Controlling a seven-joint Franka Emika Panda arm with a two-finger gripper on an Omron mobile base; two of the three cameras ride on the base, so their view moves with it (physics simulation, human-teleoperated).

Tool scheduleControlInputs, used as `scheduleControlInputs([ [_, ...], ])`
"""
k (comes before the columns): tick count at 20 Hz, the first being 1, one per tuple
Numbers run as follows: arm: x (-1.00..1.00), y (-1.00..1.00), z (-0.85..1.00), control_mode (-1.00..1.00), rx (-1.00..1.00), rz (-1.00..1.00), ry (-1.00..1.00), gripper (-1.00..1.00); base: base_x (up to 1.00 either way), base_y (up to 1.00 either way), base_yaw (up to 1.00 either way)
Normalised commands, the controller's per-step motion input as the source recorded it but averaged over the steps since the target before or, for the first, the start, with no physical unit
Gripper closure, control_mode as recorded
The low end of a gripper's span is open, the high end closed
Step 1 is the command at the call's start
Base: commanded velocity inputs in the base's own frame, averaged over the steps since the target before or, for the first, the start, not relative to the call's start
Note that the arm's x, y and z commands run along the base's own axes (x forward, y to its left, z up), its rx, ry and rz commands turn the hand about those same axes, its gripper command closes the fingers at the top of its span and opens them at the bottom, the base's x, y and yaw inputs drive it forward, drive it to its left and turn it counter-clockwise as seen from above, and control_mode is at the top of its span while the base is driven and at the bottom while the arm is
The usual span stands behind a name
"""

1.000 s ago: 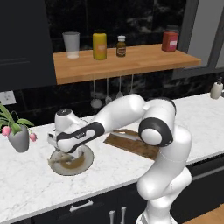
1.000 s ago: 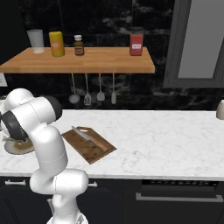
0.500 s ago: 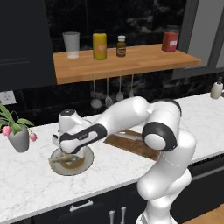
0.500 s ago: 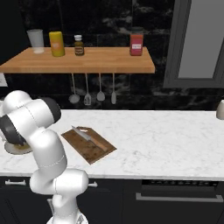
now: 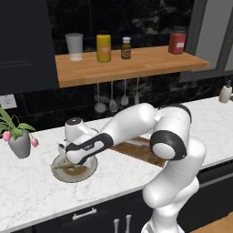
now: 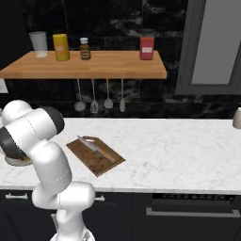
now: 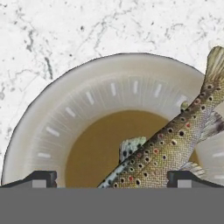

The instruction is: Pick up the knife from the drawer and place it on the cutting board. Then place the meat from the plate to the cutting board.

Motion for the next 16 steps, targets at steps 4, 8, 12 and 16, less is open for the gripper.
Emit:
scheduleControlInputs([
  [4,0.2,0.0,-0.07,-1.0,-0.05,0.0,0.0,-1.0,0.0,0.0,0.0],
  [8,0.12,0.0,0.0,-1.0,-0.02,0.0,0.0,-1.0,0.0,0.0,0.0],
  [12,0.11,0.01,-0.05,-1.0,-0.03,0.0,0.0,-1.0,0.0,0.0,0.0],
  [16,0.08,0.05,-0.22,-1.0,-0.06,0.0,0.0,-1.0,0.0,0.0,0.0],
])
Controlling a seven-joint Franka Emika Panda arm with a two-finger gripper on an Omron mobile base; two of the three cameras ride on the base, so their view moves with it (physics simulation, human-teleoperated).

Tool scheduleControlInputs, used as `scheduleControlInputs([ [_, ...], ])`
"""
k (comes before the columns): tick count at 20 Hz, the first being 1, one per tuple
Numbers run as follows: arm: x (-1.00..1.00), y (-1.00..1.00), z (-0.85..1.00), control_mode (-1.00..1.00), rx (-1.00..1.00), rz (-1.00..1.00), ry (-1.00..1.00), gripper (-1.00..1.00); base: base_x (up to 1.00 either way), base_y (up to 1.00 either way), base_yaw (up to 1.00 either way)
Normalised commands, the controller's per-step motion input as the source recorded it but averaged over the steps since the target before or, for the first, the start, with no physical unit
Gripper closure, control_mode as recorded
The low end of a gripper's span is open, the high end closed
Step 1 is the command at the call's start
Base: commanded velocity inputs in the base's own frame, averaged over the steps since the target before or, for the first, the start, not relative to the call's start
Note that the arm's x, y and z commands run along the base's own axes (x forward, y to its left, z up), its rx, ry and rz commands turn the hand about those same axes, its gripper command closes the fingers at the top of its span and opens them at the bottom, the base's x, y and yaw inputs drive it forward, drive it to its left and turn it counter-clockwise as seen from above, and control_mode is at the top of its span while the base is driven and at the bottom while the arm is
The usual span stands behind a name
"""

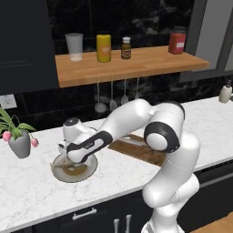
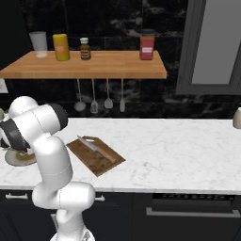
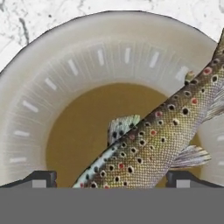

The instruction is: Pick up the knife from the drawer and place it on the cutting board. Then place the meat from the plate to the cutting board.

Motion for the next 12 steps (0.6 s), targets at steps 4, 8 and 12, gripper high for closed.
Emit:
scheduleControlInputs([
  [4,0.01,0.04,-0.24,-1.0,-0.06,0.0,0.0,-1.0,0.0,0.0,0.0],
  [8,0.0,0.07,-0.1,-1.0,-0.03,0.0,0.0,1.0,0.0,0.0,0.0],
  [12,0.0,0.0,0.0,-1.0,0.0,0.0,0.0,1.0,0.0,0.0,0.0],
])
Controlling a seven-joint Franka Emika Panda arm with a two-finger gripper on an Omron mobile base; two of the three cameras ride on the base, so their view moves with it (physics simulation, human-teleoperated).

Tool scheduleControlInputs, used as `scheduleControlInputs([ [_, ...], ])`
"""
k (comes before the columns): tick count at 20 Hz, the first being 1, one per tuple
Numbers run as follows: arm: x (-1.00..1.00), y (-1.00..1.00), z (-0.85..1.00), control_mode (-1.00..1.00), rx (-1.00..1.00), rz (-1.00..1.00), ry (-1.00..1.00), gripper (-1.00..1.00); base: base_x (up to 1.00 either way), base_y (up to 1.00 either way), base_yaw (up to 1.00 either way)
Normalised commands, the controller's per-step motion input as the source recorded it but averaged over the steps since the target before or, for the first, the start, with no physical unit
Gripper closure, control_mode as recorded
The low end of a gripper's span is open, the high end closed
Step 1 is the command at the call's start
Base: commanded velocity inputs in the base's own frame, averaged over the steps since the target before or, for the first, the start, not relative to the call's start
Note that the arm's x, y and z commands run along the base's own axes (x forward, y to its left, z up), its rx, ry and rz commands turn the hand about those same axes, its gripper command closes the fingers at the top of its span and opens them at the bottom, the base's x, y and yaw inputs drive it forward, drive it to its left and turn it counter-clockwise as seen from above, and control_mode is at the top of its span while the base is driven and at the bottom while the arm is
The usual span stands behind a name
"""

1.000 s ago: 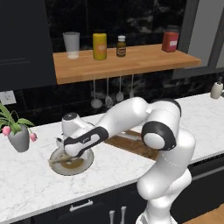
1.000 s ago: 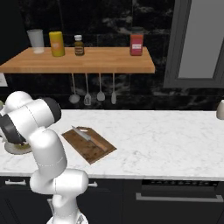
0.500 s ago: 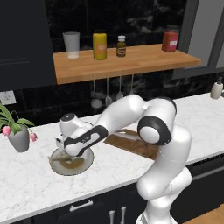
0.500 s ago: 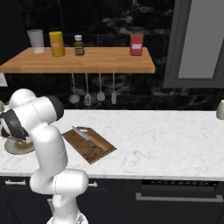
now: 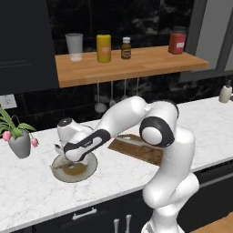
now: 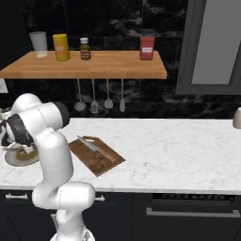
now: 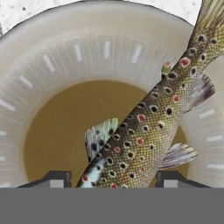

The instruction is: Pick up the knife from the drawer and place it on the cutting board. Then place the meat from the plate to the cutting board.

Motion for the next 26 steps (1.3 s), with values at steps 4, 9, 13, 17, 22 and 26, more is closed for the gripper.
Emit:
scheduleControlInputs([
  [4,-0.28,-0.26,0.11,-1.0,0.0,-0.03,-0.09,1.0,0.0,0.0,0.0],
  [9,-0.58,-0.86,0.38,-1.0,0.0,-0.18,-0.18,1.0,0.0,0.0,0.0],
  [13,-0.31,-1.0,0.84,-1.0,0.01,-0.28,-0.27,1.0,0.0,0.0,0.0],
  [17,-0.01,-1.0,1.0,-1.0,0.05,-0.36,-0.17,1.0,0.0,0.0,0.0],
  [22,0.0,-1.0,0.64,-1.0,0.09,-0.45,0.01,1.0,0.0,0.0,0.0],
  [26,-0.03,-1.0,-0.03,-1.0,0.12,-0.45,0.17,1.0,0.0,0.0,0.0],
])
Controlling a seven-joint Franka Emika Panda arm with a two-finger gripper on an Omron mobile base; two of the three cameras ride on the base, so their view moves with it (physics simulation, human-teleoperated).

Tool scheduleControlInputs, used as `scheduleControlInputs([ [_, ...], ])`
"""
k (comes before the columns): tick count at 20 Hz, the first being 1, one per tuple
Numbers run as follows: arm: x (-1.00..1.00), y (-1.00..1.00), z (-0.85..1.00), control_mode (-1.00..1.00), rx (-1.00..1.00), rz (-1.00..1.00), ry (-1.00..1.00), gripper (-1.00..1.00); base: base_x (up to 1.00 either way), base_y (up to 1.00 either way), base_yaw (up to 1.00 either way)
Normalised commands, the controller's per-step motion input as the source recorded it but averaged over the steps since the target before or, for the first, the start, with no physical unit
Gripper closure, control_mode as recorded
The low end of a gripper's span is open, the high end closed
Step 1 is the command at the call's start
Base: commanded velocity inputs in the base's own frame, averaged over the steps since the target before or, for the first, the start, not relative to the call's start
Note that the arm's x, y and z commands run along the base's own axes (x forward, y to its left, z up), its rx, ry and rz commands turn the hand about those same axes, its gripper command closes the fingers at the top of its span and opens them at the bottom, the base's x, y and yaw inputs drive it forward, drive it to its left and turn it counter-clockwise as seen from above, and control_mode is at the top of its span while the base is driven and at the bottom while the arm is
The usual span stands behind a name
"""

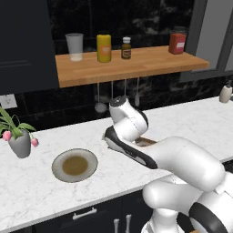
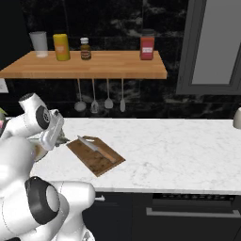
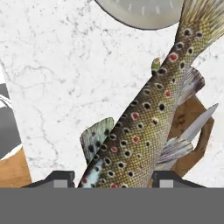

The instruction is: Pick up the knife from the drawer and place it on the cutting board. Then place the meat from the plate to the cutting board.

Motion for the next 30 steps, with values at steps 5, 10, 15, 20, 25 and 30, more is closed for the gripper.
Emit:
scheduleControlInputs([
  [5,0.0,-1.0,-0.28,-1.0,0.05,-0.35,0.19,1.0,0.0,0.0,0.0],
  [10,0.31,-0.81,-0.41,-1.0,0.03,-0.06,0.1,1.0,0.0,0.0,0.0],
  [15,0.0,-0.3,-0.43,-1.0,0.0,0.0,0.07,1.0,0.0,0.0,0.0],
  [20,0.06,-0.01,-0.26,-1.0,0.0,0.0,0.0,1.0,0.0,0.0,0.0],
  [25,0.54,-0.01,-0.25,-1.0,0.0,0.0,0.0,1.0,0.0,0.0,0.0],
  [30,0.49,0.0,-0.15,-1.0,0.0,0.0,0.0,-1.0,0.0,0.0,0.0],
])
